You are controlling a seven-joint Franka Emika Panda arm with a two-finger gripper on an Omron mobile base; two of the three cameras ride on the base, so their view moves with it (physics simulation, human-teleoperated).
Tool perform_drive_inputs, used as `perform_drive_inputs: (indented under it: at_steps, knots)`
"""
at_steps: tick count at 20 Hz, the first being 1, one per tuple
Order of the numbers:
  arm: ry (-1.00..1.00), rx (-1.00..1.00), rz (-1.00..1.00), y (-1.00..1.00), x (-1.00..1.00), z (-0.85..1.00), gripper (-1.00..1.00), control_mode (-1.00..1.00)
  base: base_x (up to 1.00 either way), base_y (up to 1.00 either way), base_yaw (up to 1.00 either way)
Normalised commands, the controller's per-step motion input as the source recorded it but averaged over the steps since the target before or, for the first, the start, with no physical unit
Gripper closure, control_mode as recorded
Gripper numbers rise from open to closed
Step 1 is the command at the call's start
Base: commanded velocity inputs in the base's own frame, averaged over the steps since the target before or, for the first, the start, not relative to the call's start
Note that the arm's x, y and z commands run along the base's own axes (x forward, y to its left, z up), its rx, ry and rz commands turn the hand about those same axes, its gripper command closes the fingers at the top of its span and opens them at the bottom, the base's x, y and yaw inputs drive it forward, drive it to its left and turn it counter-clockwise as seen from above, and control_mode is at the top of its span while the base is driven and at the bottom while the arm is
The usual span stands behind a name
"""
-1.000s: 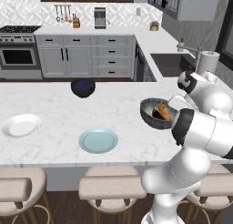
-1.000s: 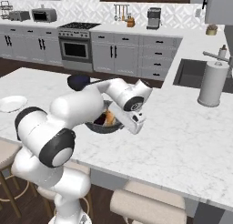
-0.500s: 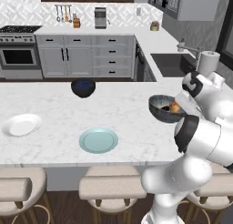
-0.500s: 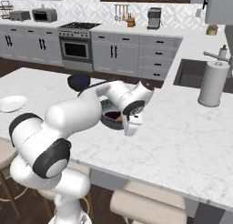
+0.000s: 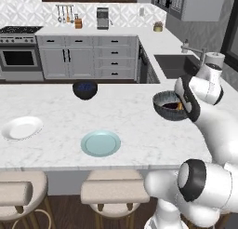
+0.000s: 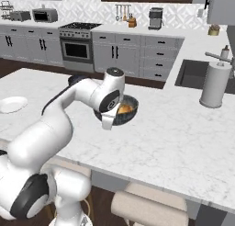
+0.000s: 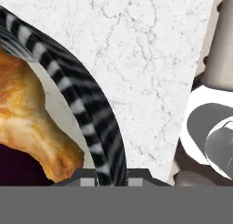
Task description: Pick the chicken drumstick and eggplant from their plates and place them in the bowl. Then put the bowl in the fridge.
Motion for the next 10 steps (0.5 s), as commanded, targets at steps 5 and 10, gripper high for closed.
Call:
perform_drive_inputs:
  at_steps: [5,10]
  knots:
    - [-0.05,0.0,-0.01,0.39,-0.79,0.68,1.0,-1.0,0.0,0.0,0.0]
    - [-0.16,0.0,-0.03,0.31,-0.82,0.39,1.0,-1.0,0.0,0.0,0.0]
